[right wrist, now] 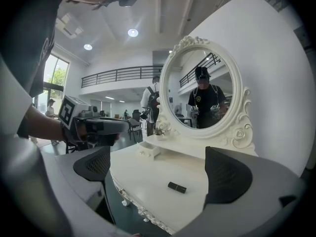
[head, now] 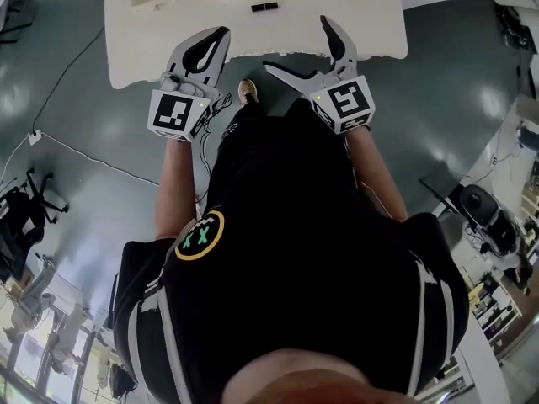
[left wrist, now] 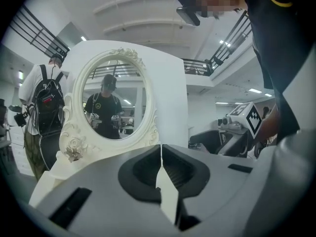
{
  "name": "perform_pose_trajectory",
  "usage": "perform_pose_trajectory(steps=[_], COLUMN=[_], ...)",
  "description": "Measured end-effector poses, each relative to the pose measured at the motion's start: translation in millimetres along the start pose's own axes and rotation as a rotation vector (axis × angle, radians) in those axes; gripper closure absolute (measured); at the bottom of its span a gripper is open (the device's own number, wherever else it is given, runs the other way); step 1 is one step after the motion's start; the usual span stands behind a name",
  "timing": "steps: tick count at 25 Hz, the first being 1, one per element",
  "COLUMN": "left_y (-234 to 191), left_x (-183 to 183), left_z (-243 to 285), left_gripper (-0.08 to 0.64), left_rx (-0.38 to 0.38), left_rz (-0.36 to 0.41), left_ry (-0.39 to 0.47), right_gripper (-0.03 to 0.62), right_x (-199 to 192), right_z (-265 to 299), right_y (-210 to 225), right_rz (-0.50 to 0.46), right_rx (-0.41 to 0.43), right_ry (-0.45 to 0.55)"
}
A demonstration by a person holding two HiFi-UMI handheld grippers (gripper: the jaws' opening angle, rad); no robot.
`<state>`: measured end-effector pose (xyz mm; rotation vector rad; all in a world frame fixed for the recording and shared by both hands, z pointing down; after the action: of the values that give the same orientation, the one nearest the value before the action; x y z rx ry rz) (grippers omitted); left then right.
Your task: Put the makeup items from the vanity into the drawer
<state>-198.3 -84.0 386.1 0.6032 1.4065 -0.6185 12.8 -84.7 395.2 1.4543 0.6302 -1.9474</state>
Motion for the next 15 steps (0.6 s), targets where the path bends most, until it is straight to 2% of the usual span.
perform_pose_trajectory(steps=[9, 15], left_y=[-18.6, -23.4], left_x=[-5.9, -3.8], left_z=[24.2, 35.7], left_gripper=[0.532, 0.532], left_rx=[0.067, 0.093], left_rz=[-0.054, -0.057], left_ry=[-0.025, -0.041], right_gripper=[-0.006, -0.006], right_x=[-4.5, -9.7], right_z=[31.8, 54.3], right_y=[32.4, 48.5], right_rz=[0.014, -0.056], right_rx=[0.059, 0.098], right_ry=[-0.009, -0.026])
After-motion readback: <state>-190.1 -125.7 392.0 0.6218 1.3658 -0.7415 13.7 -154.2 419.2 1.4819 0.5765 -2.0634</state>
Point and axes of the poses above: the fingertips, and each gripper's own axes: z forward along the fingers, y to its right, x out of its top, the point moved 8 cm from there along -z, backward along the fingers, and after that the axes turned 2 degrees about -x, right-handed, at the moved point
